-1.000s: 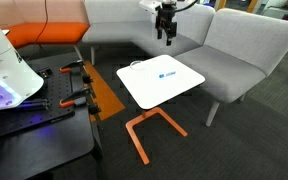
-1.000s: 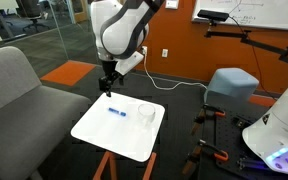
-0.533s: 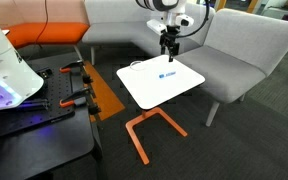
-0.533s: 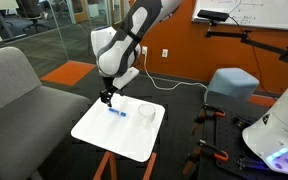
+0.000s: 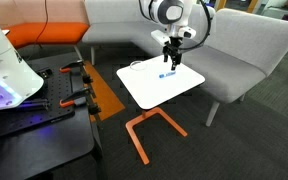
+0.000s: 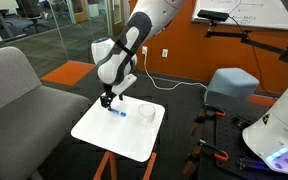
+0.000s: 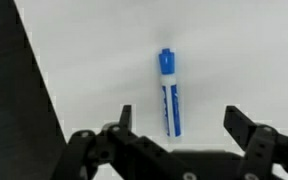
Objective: Put the blue marker in the glass cup
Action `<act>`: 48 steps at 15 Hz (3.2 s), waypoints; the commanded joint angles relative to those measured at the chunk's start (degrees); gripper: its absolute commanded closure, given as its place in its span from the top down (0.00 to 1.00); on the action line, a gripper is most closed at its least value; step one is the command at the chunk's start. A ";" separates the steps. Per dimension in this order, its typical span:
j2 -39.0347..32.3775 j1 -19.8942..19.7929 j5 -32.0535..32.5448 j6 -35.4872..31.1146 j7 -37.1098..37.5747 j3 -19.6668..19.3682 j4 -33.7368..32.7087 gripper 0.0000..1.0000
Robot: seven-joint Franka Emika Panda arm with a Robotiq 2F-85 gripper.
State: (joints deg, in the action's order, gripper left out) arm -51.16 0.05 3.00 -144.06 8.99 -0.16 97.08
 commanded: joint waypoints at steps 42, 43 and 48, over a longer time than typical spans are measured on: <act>-4.52 2.89 1.83 67.46 -5.96 0.31 -22.92 0.05; -4.62 2.79 1.22 67.65 -5.81 0.41 -22.59 0.05; -4.83 2.87 -0.13 68.20 -5.50 0.22 -19.03 0.05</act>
State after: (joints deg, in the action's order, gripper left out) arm -56.51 3.51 3.84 -77.54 3.64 -0.44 76.40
